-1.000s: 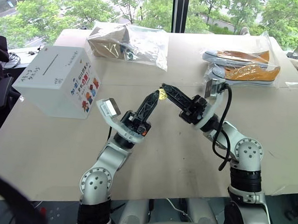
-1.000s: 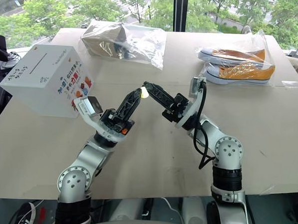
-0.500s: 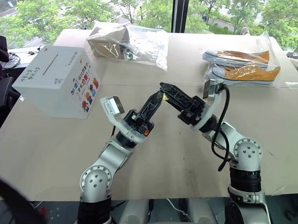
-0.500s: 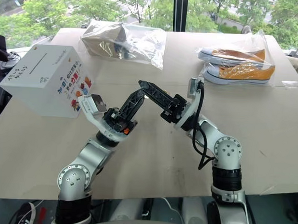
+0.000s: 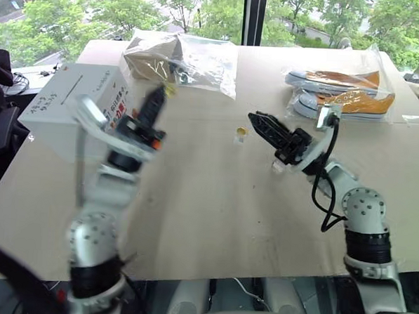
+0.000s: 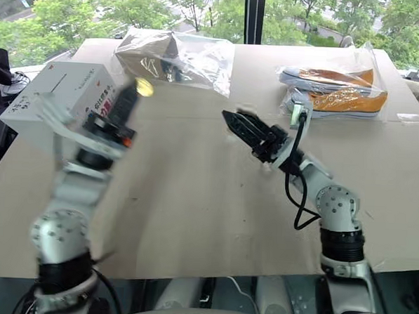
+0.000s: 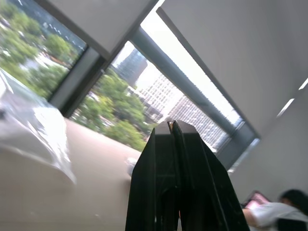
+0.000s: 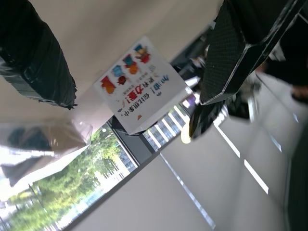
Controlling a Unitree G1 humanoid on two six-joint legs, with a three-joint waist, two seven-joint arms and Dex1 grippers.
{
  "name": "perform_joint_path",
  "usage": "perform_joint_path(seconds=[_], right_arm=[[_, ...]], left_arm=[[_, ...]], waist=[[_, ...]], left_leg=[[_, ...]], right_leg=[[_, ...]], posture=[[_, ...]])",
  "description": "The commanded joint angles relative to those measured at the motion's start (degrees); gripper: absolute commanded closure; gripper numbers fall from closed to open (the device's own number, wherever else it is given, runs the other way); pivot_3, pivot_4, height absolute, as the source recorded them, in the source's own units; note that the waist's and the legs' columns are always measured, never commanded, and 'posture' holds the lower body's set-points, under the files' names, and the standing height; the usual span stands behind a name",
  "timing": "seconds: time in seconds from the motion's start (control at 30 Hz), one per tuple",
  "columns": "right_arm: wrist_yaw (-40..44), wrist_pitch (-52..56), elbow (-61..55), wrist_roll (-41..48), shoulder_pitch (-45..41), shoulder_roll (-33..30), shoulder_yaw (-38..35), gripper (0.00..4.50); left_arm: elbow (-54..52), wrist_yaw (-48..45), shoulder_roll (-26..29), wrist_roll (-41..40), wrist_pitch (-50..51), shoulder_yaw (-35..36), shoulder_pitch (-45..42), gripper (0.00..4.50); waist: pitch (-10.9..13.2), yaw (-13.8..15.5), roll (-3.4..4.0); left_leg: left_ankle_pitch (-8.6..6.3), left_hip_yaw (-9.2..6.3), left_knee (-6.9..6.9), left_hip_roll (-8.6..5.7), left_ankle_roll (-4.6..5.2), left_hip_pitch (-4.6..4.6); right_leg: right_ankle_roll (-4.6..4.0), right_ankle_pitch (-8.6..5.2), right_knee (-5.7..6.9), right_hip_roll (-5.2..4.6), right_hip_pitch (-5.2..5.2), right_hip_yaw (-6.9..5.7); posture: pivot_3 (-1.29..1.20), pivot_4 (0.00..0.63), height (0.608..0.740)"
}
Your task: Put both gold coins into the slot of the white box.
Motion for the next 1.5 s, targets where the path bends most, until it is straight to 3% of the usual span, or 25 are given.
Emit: perform_joint_path(seconds=[0.03, 0.17, 0.3, 0.5, 0.77, 1.13, 1.5], right_arm=[[14.4, -12.1, 0.9, -11.7, -3.7, -3.5, 5.1, 0.07], [21.8, -17.9, 4.7, -15.4, -7.6, -3.0, 6.1, 0.07], [23.2, -19.2, 7.3, -16.5, -10.2, -1.1, 5.4, 0.07], [24.6, -19.6, 8.9, -17.0, -11.6, 0.3, 4.6, 0.07], [24.1, -19.3, 9.4, -17.0, -11.8, 1.3, 3.6, 0.07], [23.6, -19.5, 9.0, -17.3, -11.8, 2.7, 3.6, 0.07], [23.3, -18.9, 8.4, -17.4, -11.2, 3.0, 3.4, 0.07]], left_arm=[[-0.7, 6.6, 11.2, 4.1, 6.5, 4.7, -2.0, 4.5], [0.5, 10.9, 22.1, 6.1, 14.9, 7.4, -1.9, 4.5], [0.7, 15.5, 26.9, 3.4, 23.0, 9.3, -2.7, 4.5], [1.2, 18.2, 29.3, 3.6, 28.2, 10.3, -5.3, 4.5], [5.4, 13.5, 33.1, 13.1, 29.8, 10.4, -3.9, 4.5], [13.3, -2.5, 30.2, 19.9, 25.1, 14.3, 1.6, 4.5], [18.8, -10.1, 26.3, 29.3, 17.9, 11.3, 3.6, 4.5]], waist=[[0.0, -0.2, -0.01], [0.0, 0.0, -0.02], [0.1, 0.3, -0.09], [0.1, 0.4, -0.1], [0.1, 0.2, -0.1], [0.1, 0.2, -0.11], [0.1, 0.2, -0.14]], left_leg=[[0.0, 0.01, -0.02, 0.0, 0.0, 0.03], [0.03, -0.02, -0.22, 0.03, -0.07, 0.03], [0.16, -0.02, -0.25, 0.03, -0.31, -0.11], [0.16, -0.05, -0.25, -0.02, -0.35, -0.12], [0.23, 0.0, -0.52, -0.05, -0.51, -0.14], [0.28, 0.12, -0.86, -0.04, -0.6, -0.21], [0.29, 0.12, -0.87, -0.03, -0.61, -0.25]], right_leg=[[0.01, 0.0, 0.01, 0.0, 0.0, 0.01], [0.03, -0.02, -0.03, 0.01, -0.11, 0.0], [0.02, -0.01, -0.05, -0.07, -0.23, 0.0], [0.02, -0.01, -0.05, -0.35, -0.24, -0.02], [0.0, 0.0, 0.0, -0.38, -0.47, 0.07], [0.0, 0.0, -0.01, -0.44, -0.75, 0.19], [-0.01, 0.0, 0.0, -0.5, -0.78, 0.19]], posture=[[0.0, 0.15, 0.74], [0.0, 0.15, 0.74], [0.0, 0.15, 0.74], [0.0, 0.15, 0.74], [0.0, 0.15, 0.74], [0.0, 0.15, 0.74], [0.0, 0.15, 0.74]])
